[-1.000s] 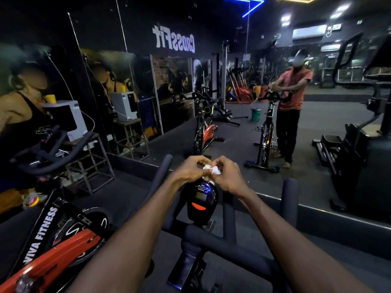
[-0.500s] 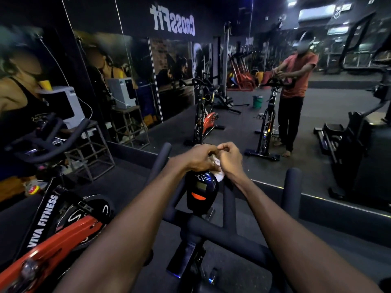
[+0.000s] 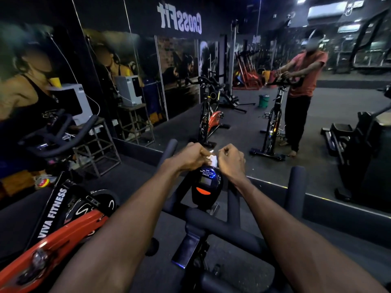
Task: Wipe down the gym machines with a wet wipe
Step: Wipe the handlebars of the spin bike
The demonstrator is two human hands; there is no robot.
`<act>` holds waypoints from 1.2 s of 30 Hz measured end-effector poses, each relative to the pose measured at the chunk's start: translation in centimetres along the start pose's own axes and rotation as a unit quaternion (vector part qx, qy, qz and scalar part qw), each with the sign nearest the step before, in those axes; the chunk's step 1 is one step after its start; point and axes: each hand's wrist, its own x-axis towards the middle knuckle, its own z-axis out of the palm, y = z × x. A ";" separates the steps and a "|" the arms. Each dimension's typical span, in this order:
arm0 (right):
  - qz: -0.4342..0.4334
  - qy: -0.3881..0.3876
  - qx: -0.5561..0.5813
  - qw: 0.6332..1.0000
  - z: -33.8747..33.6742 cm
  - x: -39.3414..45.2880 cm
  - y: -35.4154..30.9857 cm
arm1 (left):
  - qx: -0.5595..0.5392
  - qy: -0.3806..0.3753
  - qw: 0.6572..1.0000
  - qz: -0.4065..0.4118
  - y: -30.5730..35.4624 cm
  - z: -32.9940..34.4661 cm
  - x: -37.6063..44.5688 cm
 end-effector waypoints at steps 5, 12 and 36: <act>-0.027 -0.020 -0.017 0.999 -0.2 -0.2 0.2 | 0.048 0.022 0.995 -0.083 -3.1 1.2 -1.4; -0.015 -0.047 -0.033 0.998 -0.4 -0.3 -0.3 | 0.034 0.048 0.993 -0.102 -2.5 1.8 -2.1; -0.005 -0.291 -0.251 0.923 0.6 -0.1 -6.8 | 0.051 0.048 0.977 -0.203 -1.3 4.4 -9.2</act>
